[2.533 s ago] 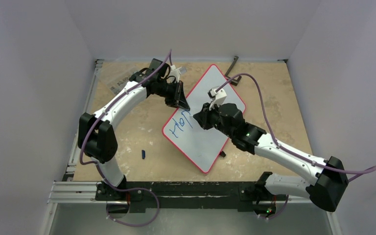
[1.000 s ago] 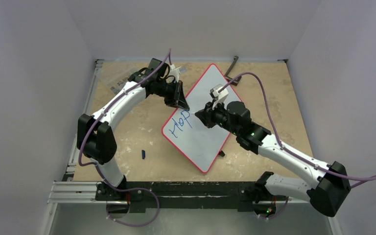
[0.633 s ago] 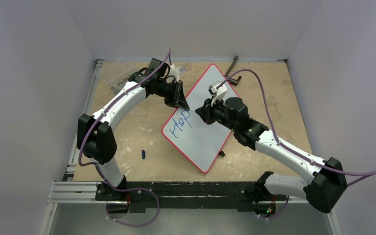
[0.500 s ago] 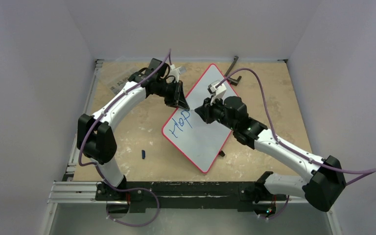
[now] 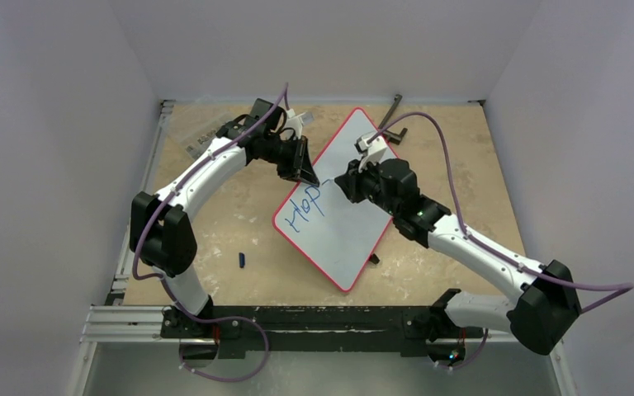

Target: Write a sentence on the whiteboard

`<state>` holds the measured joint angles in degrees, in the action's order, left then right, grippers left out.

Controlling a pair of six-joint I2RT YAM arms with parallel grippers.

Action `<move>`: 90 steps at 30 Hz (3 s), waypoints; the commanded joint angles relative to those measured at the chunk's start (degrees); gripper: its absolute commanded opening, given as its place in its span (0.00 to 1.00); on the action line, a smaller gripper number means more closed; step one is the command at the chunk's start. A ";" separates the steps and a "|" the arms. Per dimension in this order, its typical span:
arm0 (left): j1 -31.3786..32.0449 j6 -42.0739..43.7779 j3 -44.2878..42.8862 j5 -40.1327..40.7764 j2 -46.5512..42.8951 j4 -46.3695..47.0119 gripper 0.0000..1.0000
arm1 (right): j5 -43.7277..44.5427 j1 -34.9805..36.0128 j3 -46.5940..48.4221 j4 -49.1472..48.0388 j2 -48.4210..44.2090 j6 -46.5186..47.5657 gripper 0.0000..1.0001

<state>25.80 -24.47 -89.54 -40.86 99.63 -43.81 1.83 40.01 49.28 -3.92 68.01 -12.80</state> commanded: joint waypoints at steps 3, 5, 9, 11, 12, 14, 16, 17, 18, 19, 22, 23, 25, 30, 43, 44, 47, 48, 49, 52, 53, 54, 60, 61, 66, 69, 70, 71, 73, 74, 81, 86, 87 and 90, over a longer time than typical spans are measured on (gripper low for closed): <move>0.16 0.48 -0.73 0.61 -3.68 2.47 0.00 | 1.57 -0.98 2.75 -0.27 2.04 0.97 0.00; 0.21 0.52 -0.78 0.61 -3.69 2.42 0.00 | 1.60 -1.16 3.18 -0.38 2.49 0.89 0.00; 0.30 0.55 -0.81 0.54 -3.73 2.50 0.00 | 0.94 -1.25 4.77 -0.30 3.32 1.01 0.00; 0.26 0.56 -0.81 0.57 -3.83 2.45 0.00 | 0.23 -1.26 5.64 -0.30 3.59 1.01 0.00; 0.30 0.55 -0.81 0.53 -3.83 2.50 0.00 | -0.43 -1.27 5.92 -0.24 3.64 1.14 0.00; 0.30 0.56 -0.81 0.60 -3.76 2.48 0.00 | -1.66 -1.27 5.93 -0.63 3.43 1.70 0.00; 0.25 0.57 -0.81 0.66 -3.63 2.47 0.00 | -3.81 -1.25 5.67 -0.86 3.28 1.96 0.00; 0.30 0.56 -0.81 0.61 -3.61 2.44 0.00 | -4.39 -1.25 5.61 -0.73 3.34 2.06 0.00; 0.30 0.56 -0.89 0.65 -3.60 2.43 0.00 | -4.79 -1.29 5.46 -0.58 3.31 2.11 0.00; 0.28 0.56 -0.90 0.69 -3.62 2.43 0.00 | -5.34 -1.30 5.15 -0.64 3.28 2.11 0.00; 0.30 0.56 -0.91 0.61 -3.52 2.47 0.00 | -7.46 -1.33 4.10 -1.59 2.88 2.16 0.00; 0.26 0.56 -0.90 0.67 -3.54 2.46 0.00 | -8.13 -1.33 3.74 -1.94 2.71 2.15 0.00; 0.30 0.56 -0.90 0.74 -3.61 2.49 0.00 | -9.07 -1.26 3.21 -2.30 2.46 2.16 0.00; 0.27 0.65 -0.90 0.87 -3.75 2.35 0.00 | -9.71 -1.30 2.27 -2.32 1.81 1.99 0.00; 0.30 0.65 -0.99 0.98 -3.74 2.31 0.00 | -11.42 -1.26 -3.58 -2.22 -1.74 0.94 0.00; 0.30 0.65 -0.99 0.96 -3.70 2.28 0.00 | -11.60 -1.26 -3.77 -2.18 -2.00 0.93 0.00; 0.30 0.63 -0.90 1.05 -3.79 2.32 0.00 | -11.76 -1.29 -4.17 -1.76 -2.43 0.80 0.00; 0.30 0.69 -0.90 1.05 -3.78 2.25 0.00 | -11.64 -1.28 -4.33 -1.71 -2.56 0.85 0.00; 0.30 0.66 -0.90 1.05 -3.90 2.29 0.00 | -11.47 -1.32 -4.54 -1.63 -2.68 0.93 0.00; 0.30 0.65 -0.86 1.05 -3.88 2.24 0.00 | -10.69 -1.26 -4.80 -1.30 -2.64 0.14 0.00; 0.30 0.69 -0.82 1.05 -3.92 2.26 0.00 | -9.51 -1.30 -4.68 -0.85 -2.58 -0.27 0.00; 0.30 0.70 -0.82 1.05 -3.94 2.24 0.00 | -8.42 -1.31 -4.49 -0.34 -2.54 -0.57 0.00; 0.30 0.74 -0.81 1.08 -4.00 2.25 0.00 | -3.86 -1.26 -3.82 0.84 -1.44 -1.44 0.00; 0.26 0.74 -0.81 1.13 -4.01 2.32 0.00 | -3.23 -1.29 -3.67 0.97 -1.21 -1.56 0.00; 0.30 0.74 -0.77 1.14 -4.10 2.24 0.00 | -0.80 -1.25 -3.28 1.32 -0.41 -2.06 0.00; 0.30 0.74 -0.81 1.06 -4.18 2.28 0.00 | 0.69 -1.32 -2.63 1.71 0.21 -2.16 0.00; 0.29 0.74 -0.81 1.05 -4.19 2.26 0.00 | 0.91 -1.36 -2.29 1.69 0.38 -2.22 0.00; 0.30 0.74 -0.84 1.03 -4.17 2.25 0.00 | 1.09 -1.34 -2.06 1.71 0.63 -2.27 0.00; 0.30 0.74 -0.88 1.03 -4.19 2.31 0.00 | 1.18 -1.42 -1.57 1.58 1.08 -2.32 0.00; 0.26 0.74 -0.82 1.05 -4.19 2.27 0.00 | 1.29 -1.50 -1.29 1.58 1.34 -2.36 0.00; 0.30 0.74 -0.90 0.98 -4.19 2.25 0.00 | 1.78 -2.02 0.50 1.87 2.86 -2.41 0.00; 0.28 0.74 -0.92 0.96 -4.27 2.27 0.00 | 2.14 -2.26 1.88 2.72 3.06 -2.00 0.00; 0.23 0.74 -0.91 0.96 -4.27 2.26 0.00 | 2.39 -2.24 2.12 3.04 2.78 -1.74 0.00; 0.29 0.74 -0.90 1.06 -4.25 2.16 0.00 | 3.99 -2.29 2.50 3.81 1.33 -0.51 0.00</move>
<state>25.87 -24.51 -89.34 -40.51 99.63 -43.81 3.75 37.80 49.82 -3.49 69.54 -14.46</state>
